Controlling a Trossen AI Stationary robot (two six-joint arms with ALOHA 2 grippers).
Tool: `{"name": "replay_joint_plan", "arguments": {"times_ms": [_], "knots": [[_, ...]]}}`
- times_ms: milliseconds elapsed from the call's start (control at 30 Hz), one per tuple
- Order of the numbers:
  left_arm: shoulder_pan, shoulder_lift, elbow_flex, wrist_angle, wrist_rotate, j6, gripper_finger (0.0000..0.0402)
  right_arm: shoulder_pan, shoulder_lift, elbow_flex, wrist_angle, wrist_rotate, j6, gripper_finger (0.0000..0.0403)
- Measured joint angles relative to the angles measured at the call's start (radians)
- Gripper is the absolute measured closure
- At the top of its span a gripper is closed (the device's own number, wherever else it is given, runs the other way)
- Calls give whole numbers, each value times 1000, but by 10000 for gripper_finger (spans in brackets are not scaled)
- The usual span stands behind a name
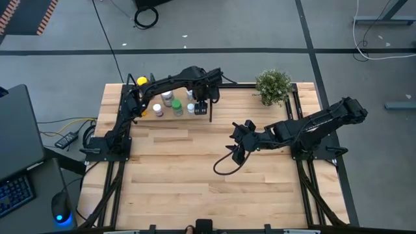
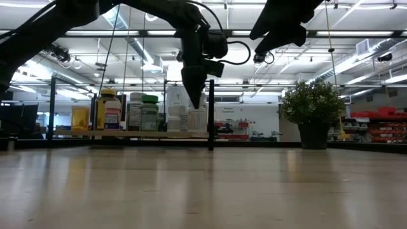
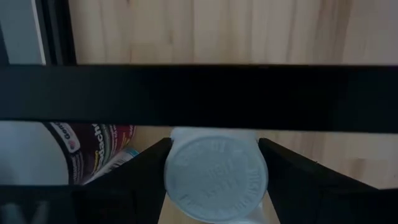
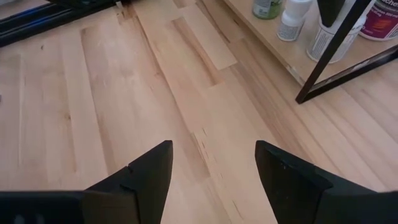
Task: Pick and place medicine bottles onto shelf by color
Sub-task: Put the white medicine bottle on the shelf
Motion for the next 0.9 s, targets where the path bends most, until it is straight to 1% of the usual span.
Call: {"name": "replay_joint_plan", "arguments": {"times_ms": [167, 300, 467, 567, 700, 800, 900], "knots": [[4, 0, 0, -3, -7, 0, 161, 0, 0, 0, 0, 0, 0, 167], [12, 0, 1, -26, -60, -56, 148, 0, 0, 0, 0, 5, 3, 167], [19, -1, 1, -40, -65, -97, 105, 0, 0, 0, 0, 64, 31, 158], [11, -10, 1, -49, -43, -99, 70, 0, 0, 0, 1, 69, 31, 148], [2, -13, 2, -51, -39, -106, 29, 2, 0, 0, 1, 70, 31, 136], [-8, -13, 2, -37, -40, -106, 10, 4, 0, 0, 1, 70, 35, 133], [-17, -13, 2, -31, -47, -106, 3, 4, 0, 0, 1, 62, 39, 133]]}}
